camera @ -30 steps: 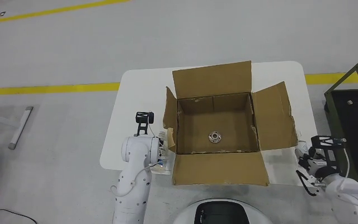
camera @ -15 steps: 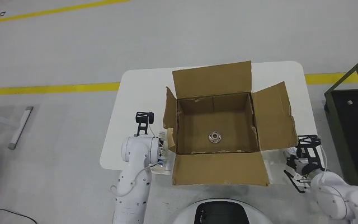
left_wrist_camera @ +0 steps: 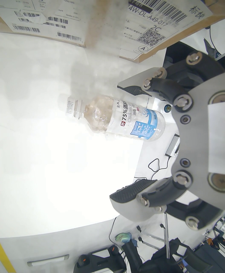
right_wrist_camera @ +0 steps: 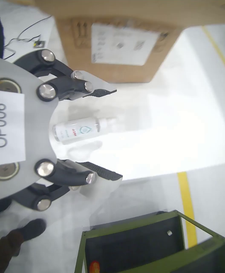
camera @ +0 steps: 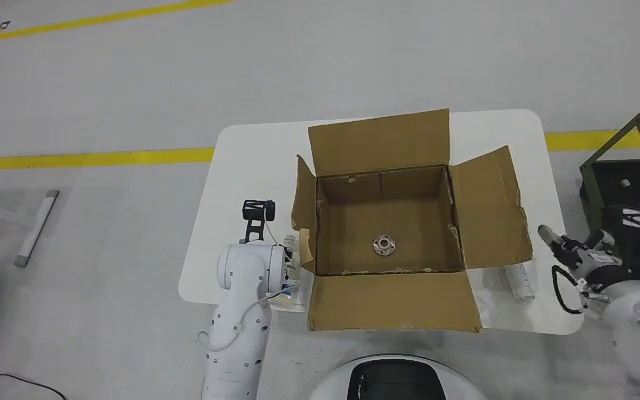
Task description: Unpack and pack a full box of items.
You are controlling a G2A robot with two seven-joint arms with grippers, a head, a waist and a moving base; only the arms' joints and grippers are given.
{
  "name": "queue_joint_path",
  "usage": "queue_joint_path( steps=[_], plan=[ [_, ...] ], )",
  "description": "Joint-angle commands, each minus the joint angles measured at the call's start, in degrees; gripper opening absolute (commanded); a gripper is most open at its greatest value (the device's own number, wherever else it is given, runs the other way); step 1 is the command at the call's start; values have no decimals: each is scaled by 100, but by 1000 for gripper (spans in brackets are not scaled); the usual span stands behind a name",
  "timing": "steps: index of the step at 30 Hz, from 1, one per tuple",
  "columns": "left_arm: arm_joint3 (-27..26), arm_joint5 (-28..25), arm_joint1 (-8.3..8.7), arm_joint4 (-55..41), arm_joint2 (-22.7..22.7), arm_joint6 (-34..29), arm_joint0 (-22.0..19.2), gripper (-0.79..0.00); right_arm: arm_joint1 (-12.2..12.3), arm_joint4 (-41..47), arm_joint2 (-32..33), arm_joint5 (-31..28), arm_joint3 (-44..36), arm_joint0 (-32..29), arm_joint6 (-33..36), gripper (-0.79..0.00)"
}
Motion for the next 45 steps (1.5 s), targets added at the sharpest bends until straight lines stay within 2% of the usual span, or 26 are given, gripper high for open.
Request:
queue_joint_path(
  steps=[1,5,9,11,18,24,30,43,45],
  plan=[
    [0,0,0,0,0,0,0,0,17,134,156,83,-310,201,-52,-785],
    [0,0,0,0,0,0,0,0,89,116,85,-94,-678,813,96,-785],
    [0,0,0,0,0,0,0,0,171,-32,-533,-449,-714,1517,596,-785],
    [0,0,0,0,0,0,0,0,233,-756,-980,-805,-577,1802,1010,-785],
    [0,0,0,0,0,0,0,0,213,-1745,-2970,-825,627,2740,1569,-785],
    [0,0,0,0,0,0,0,0,130,-2043,-3975,-689,1809,3136,1637,-785],
    [0,0,0,0,0,0,0,0,96,-2104,-4255,-704,2443,3298,1572,-785],
    [0,0,0,0,0,0,0,0,96,-2104,-4255,-704,2443,3298,1572,-785],
    [0,0,0,0,0,0,0,0,91,-2073,-4365,-869,2484,3257,1445,-785]
  ],
)
